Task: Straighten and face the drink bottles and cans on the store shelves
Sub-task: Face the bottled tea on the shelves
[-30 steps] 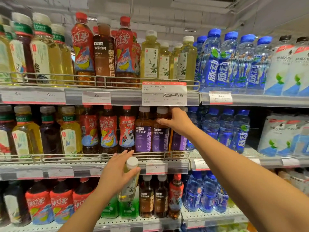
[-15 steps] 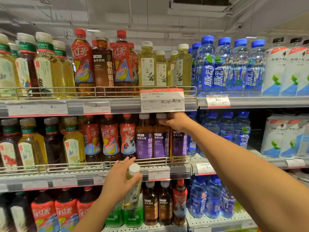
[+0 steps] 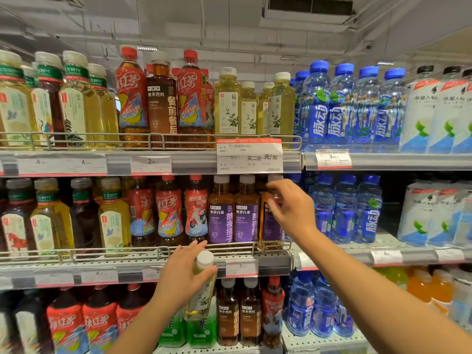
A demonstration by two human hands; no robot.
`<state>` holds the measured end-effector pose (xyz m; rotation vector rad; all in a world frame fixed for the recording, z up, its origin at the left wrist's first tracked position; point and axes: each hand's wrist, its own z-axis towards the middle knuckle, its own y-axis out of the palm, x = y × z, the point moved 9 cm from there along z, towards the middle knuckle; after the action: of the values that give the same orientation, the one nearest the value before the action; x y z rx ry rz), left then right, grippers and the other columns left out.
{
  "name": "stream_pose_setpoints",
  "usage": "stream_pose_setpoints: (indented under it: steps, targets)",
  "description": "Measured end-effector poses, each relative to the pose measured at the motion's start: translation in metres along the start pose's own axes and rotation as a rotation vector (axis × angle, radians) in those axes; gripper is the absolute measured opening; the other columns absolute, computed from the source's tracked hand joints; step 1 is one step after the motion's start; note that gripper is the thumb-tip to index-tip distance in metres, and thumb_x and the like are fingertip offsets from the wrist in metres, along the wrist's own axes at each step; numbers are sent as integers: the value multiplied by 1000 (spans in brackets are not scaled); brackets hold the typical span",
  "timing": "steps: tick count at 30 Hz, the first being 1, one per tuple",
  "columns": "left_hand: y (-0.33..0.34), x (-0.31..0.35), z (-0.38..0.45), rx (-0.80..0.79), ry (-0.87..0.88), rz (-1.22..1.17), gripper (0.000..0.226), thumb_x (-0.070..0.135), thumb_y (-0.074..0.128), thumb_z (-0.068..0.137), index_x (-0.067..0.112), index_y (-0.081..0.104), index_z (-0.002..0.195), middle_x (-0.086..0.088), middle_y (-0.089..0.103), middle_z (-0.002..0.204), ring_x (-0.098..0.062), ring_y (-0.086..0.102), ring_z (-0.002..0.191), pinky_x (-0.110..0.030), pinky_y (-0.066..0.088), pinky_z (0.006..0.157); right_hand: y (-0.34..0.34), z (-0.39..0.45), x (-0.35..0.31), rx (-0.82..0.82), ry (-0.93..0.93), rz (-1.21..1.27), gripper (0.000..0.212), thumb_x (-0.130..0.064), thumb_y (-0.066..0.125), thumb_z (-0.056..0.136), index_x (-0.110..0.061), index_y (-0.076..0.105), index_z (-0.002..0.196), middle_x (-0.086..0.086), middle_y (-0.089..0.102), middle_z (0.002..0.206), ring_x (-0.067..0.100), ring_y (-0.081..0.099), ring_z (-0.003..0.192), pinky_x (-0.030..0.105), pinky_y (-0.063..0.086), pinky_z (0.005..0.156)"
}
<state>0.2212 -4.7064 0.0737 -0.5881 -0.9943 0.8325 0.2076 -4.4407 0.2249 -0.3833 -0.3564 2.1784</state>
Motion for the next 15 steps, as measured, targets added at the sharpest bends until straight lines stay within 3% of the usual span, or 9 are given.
stream_pose_setpoints:
  steps: [2,5,9,12,15]
  targets:
    - [4,-9,1,-20,-24,-7,80,78,56,81,42,38,151,8,37,160,-19,26,151,-41,20,125,-9,-22,31,74,252,-2,17,-27,69,93,-22,64,109,-8,67,101,16,66,86,33,52,65]
    - [9,-17,2,-32,-44,-19,85,85,50,77,44,38,151,9,37,159,-21,26,151,-46,25,124,15,-55,70,-109,540,-49,39,-50,70,91,-22,57,115,-5,67,105,21,66,90,36,53,70]
    - [3,-7,2,2,-11,0,76,69,62,84,40,40,151,6,37,159,-24,27,151,-43,21,125,37,-69,81,-281,645,-79,75,-72,66,83,-22,48,137,1,71,109,26,69,94,41,57,74]
    - [6,-9,2,-19,-9,-14,82,81,54,79,42,41,150,8,38,159,-21,27,151,-43,22,124,48,-67,78,-341,662,-34,79,-71,68,82,-22,45,139,3,71,105,28,67,97,38,51,71]
    - [11,-18,6,-15,1,-15,98,99,32,68,44,41,149,11,41,157,-16,30,150,-44,24,124,56,-68,81,-360,680,117,71,-65,72,82,-24,48,136,-3,72,108,20,66,95,40,55,81]
